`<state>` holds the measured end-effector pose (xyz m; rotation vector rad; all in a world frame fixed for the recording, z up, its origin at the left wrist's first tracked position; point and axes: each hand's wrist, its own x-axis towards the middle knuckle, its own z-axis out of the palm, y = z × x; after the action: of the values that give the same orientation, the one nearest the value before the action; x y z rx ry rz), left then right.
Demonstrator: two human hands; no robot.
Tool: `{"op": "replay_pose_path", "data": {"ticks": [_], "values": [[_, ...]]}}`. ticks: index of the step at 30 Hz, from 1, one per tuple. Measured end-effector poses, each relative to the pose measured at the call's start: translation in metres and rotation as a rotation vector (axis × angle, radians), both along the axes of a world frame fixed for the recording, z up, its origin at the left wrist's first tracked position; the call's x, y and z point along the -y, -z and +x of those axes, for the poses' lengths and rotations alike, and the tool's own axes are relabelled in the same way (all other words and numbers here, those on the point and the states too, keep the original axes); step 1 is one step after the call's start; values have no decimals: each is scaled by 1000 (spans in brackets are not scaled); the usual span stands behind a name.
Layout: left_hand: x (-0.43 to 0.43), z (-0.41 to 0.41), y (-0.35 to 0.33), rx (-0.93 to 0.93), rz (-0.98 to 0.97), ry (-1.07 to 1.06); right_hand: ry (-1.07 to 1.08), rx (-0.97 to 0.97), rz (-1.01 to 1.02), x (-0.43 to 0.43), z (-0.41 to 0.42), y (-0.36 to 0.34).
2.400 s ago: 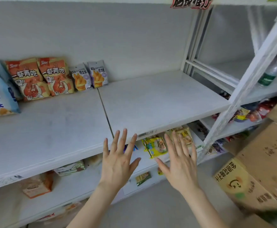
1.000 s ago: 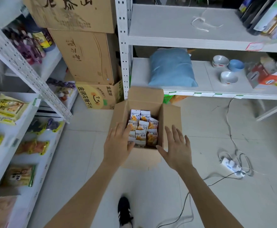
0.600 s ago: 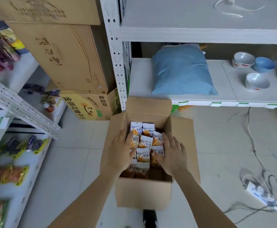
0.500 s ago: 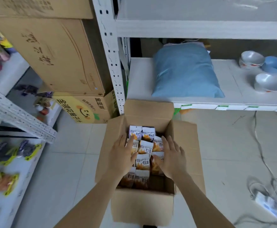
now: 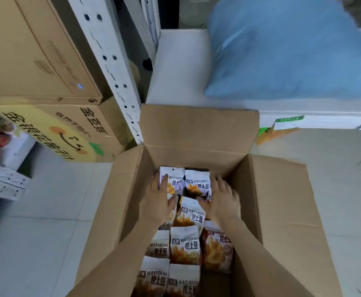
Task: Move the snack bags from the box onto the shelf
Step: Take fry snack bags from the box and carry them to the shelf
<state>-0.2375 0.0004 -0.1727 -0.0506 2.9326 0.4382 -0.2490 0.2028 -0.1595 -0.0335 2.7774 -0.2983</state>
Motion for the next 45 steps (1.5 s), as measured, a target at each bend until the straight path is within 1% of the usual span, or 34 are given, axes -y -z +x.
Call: {"op": "replay_pose_path", "data": {"ticks": [5,10,13,16,20,23,30,36,39,42,45], "values": [[2,-22,72,21,120,-135,109,-44,-37,2,-16,68],[1,-43,117,51,283,-287,173,-60,-97,3,-36,110],[6,-58,136,41,421,-392,222,-39,-138,4,-49,130],[9,-65,150,101,533,-493,268,-12,-175,5,-57,142],[16,-68,163,166,646,-535,317,-33,-232,6,-64,150],[18,-67,167,149,673,-540,334,-60,-249,7,-65,153],[13,-58,156,29,695,-564,316,-186,-330,9,-60,145],[10,-45,110,-79,712,-578,334,-301,-463,11,-50,99],[9,-34,79,-96,730,-589,343,-267,-577,7,-41,70],[7,-18,43,-70,741,-596,360,-217,-682,2,-28,39],[6,-1,7,-44,751,-600,366,-194,-713,-2,-14,3]]}}
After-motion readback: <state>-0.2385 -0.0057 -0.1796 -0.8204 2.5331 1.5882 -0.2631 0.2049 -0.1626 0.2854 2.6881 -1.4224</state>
